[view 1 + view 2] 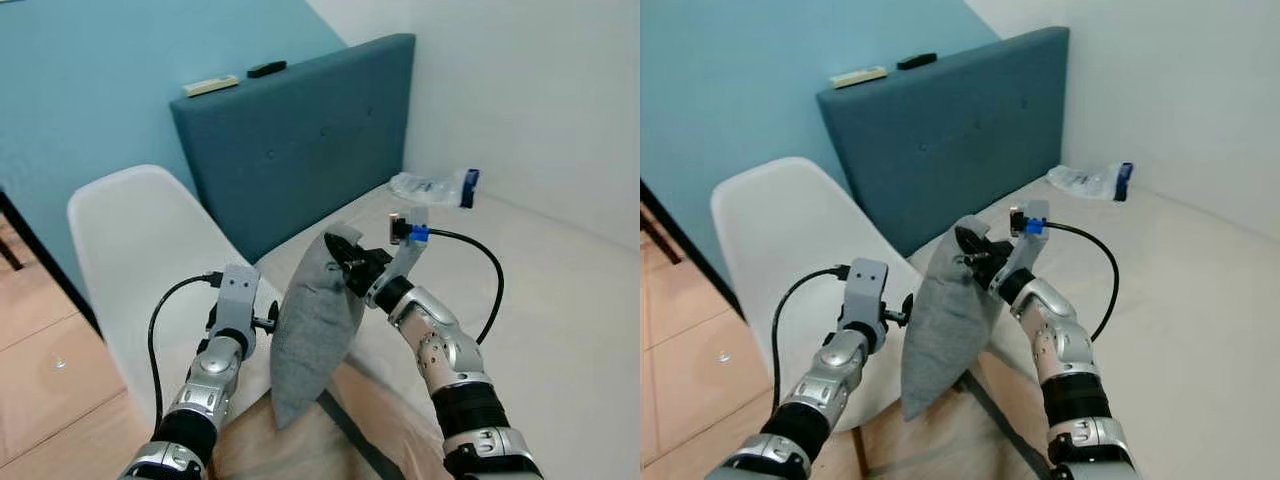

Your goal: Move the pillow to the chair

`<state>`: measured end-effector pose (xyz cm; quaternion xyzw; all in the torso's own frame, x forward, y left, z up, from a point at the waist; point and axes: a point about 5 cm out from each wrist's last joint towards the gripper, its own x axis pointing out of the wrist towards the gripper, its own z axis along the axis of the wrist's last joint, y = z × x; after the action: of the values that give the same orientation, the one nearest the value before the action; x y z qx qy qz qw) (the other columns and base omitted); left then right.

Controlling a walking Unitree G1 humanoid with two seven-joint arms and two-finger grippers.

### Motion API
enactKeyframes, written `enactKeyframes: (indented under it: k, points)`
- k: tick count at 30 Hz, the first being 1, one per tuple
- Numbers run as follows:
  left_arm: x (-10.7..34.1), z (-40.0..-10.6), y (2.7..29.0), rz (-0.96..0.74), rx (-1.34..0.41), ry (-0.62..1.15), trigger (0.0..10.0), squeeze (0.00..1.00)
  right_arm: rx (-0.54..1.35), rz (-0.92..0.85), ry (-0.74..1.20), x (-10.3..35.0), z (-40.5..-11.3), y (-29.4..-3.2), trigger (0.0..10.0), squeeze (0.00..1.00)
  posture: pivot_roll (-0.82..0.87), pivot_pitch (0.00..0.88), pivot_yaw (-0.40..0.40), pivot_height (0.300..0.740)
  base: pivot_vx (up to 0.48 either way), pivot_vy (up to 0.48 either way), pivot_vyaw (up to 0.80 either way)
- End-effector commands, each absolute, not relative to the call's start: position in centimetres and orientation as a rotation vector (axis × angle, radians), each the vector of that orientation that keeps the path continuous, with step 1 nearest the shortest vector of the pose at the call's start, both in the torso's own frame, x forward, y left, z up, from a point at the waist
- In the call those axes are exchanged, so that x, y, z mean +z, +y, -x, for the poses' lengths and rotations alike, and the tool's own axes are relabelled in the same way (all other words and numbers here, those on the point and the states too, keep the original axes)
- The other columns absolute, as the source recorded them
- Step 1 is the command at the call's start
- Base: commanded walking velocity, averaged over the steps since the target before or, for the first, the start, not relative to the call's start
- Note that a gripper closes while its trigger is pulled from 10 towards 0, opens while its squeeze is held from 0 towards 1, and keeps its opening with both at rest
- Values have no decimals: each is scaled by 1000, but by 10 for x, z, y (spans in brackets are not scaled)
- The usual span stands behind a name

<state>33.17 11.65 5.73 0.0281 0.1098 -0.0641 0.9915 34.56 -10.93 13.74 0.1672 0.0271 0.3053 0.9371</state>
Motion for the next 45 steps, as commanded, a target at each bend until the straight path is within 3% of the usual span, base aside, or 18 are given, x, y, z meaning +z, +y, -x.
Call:
enactKeyframes:
  k: [1,7,15,24,33,45]
  points:
    - [52,-330,121,-60,-111,240,10000,0,610,-315,76,127,-341,-110,10000,0,-101,0,-12,740,0,0,744]
    - [40,-322,121,-23,-71,274,10000,0,622,-245,215,91,-319,-118,10000,0,-116,0,-75,740,0,0,742]
    - [36,-316,115,3,-55,274,10000,0,653,-251,246,84,-315,-113,10000,0,-71,0,-131,740,0,0,743]
    - [30,-311,124,-26,-37,286,10000,0,762,-299,155,108,-326,-94,10000,0,-36,0,-111,740,0,0,742]
    - [11,-292,150,-77,10,347,10000,0,797,-300,202,90,-312,-83,10000,0,-19,0,-88,740,0,0,743]
    - [11,-292,156,-80,40,349,10000,0,813,-298,226,83,-307,-77,10000,0,-11,0,-90,740,0,0,744]
